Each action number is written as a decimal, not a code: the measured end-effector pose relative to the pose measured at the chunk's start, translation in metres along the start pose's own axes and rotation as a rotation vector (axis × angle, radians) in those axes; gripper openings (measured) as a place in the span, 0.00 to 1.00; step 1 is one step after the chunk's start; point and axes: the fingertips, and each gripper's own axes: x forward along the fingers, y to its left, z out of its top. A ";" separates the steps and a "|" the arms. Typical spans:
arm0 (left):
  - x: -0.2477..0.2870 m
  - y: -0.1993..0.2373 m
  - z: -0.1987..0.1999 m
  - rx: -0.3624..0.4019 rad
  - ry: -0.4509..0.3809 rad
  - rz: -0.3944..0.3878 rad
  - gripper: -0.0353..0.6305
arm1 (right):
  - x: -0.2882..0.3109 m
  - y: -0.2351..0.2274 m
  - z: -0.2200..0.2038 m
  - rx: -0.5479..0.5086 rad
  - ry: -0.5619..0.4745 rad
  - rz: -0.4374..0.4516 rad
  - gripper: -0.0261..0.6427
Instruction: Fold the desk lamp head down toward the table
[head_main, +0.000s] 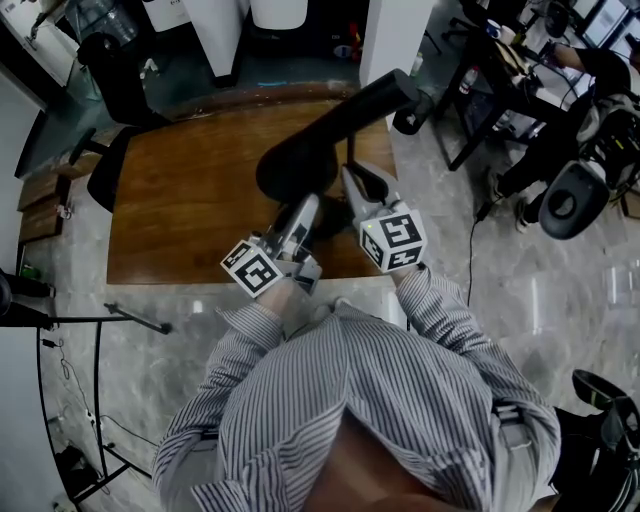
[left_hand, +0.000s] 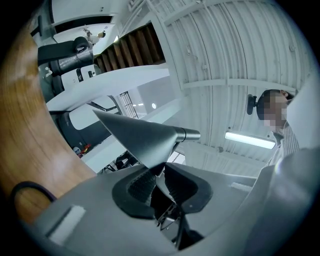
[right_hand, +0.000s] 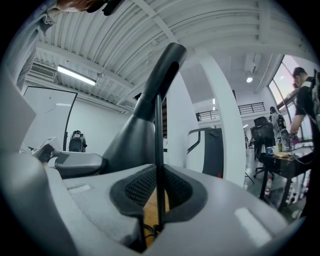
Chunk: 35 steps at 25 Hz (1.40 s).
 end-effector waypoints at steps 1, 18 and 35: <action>-0.001 0.000 0.000 0.013 0.003 0.007 0.14 | 0.000 0.001 0.000 -0.003 0.000 0.007 0.10; 0.000 -0.012 -0.068 0.197 0.245 0.205 0.10 | -0.060 0.021 -0.018 0.201 0.034 0.060 0.09; 0.015 -0.020 -0.082 0.369 0.356 0.195 0.06 | -0.072 0.025 -0.044 0.225 0.168 0.119 0.04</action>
